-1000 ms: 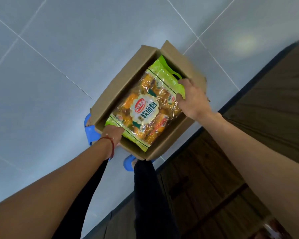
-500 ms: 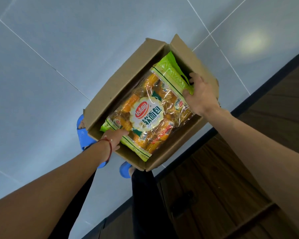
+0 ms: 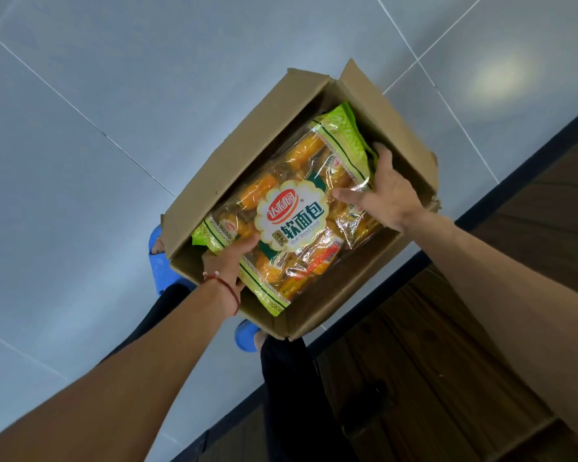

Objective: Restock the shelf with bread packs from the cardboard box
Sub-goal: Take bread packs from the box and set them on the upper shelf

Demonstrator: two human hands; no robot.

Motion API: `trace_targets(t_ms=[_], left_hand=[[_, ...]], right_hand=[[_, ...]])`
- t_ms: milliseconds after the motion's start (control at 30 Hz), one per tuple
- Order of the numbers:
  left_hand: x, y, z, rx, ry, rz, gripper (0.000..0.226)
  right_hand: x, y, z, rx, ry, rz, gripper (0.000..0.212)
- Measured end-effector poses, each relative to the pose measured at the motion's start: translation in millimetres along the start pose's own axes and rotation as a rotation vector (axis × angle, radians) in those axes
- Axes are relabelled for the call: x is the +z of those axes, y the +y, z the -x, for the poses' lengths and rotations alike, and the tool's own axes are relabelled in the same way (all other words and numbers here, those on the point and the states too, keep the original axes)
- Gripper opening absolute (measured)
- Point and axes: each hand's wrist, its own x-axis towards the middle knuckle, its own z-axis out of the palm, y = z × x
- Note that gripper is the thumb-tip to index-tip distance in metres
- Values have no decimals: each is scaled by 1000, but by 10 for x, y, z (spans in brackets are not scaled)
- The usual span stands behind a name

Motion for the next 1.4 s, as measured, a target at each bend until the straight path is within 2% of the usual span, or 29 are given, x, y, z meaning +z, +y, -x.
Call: trace_targets(t_ms=[67,133,233,300,467,700,833,1000,1033,1133,1167,1233,1300,1400], left_hand=[[-10,5,32,2,-122,-17,119],[10,30,20,10,-171,-26,118],[54,31,86,59,-171,-24,84],[50,23,180,99,-162,-64,70],[-134,68,582,179,-185,-157,73],[-757,375,1362,426,-223,-305,80],[-1192,687,1910,518,-296,-351,58],[-1797,1068,2620,635,-293,-387,58],[-1925,1140,2745,655,-286,-391,59],[-2311,1315,3151,733,-255,-365,55],[-2438,1345,3287,753,-239,-360,54],[-2687,1374,3546,798,-220,-349,58],[-2920,1359,3766,842,-209,-322,63],[-3260,1281,4105,909,-169,-260,57]], right_hand=[[65,23,2,-12,0,-24,126],[122,35,6,-27,0,-33,123],[150,-14,79,-3,13,-89,117],[150,-50,181,6,34,-135,108],[153,-140,705,37,91,-217,87],[-1,-471,1742,74,162,-416,87],[-74,-880,2324,53,201,-511,87],[-71,-1526,2958,8,259,-580,81],[-63,-1649,3076,-2,278,-596,82],[-29,-2023,3407,-2,304,-629,112],[-27,-2142,3521,-8,315,-623,112],[-28,-2345,3746,-50,328,-598,102],[-48,-2504,3974,-151,348,-588,80],[-94,-2692,4299,-292,363,-598,50]])
